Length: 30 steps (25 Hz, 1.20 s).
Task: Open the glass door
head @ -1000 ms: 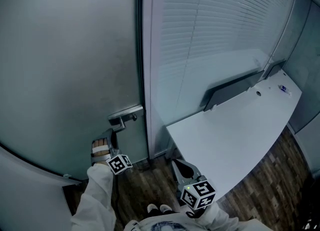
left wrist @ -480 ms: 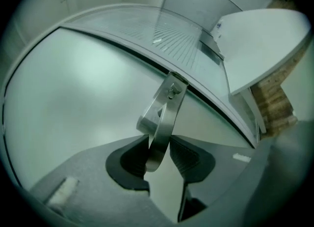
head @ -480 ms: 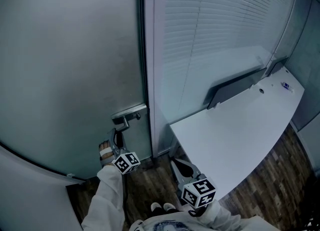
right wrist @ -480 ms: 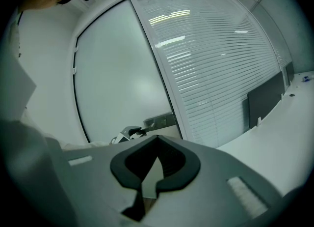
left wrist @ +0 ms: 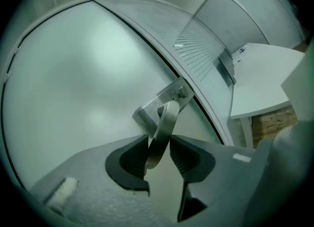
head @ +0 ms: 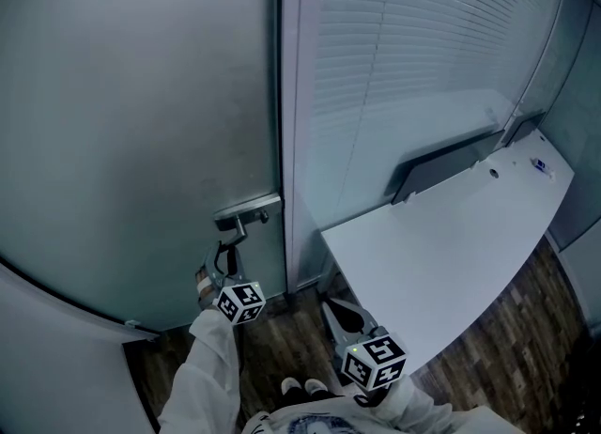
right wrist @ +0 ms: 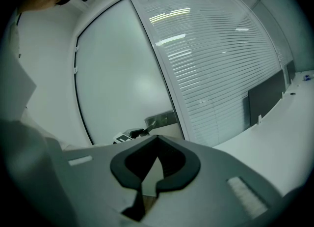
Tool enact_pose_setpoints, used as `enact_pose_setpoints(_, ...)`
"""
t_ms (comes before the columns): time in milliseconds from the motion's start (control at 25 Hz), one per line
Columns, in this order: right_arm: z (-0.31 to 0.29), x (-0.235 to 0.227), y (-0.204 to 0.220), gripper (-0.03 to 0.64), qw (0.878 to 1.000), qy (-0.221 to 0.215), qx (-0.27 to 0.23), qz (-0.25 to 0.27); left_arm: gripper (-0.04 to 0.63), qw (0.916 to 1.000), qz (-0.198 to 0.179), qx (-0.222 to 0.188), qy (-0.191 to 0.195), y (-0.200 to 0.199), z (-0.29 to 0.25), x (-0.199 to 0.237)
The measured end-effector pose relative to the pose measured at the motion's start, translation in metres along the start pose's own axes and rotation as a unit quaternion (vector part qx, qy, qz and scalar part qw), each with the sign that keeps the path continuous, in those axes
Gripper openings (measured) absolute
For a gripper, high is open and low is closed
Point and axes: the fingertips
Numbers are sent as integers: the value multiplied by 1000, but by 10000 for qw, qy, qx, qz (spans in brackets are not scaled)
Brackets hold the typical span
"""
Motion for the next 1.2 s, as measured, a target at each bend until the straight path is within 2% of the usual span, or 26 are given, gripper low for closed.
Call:
enact_pose_setpoints(480,4,10,3,5,9998,-142,25,-114,132,9998,-167,70,49,-2,46,-8)
enact_pose_setpoints(720,2,14,5,5,9996,-254,-16,-131,126,9973,-720,159,15,3,77,-18)
enact_pose_setpoints(1200,4,12,11,5,9989,-405,-38,-231,132,9925,-1146,419,90,14,131,-28)
Point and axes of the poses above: the fingertips, and each gripper's own axes: z backward along the fingers, x to its left, y out of its underside, and after that the axes turned 8 degrees about z, right-handed
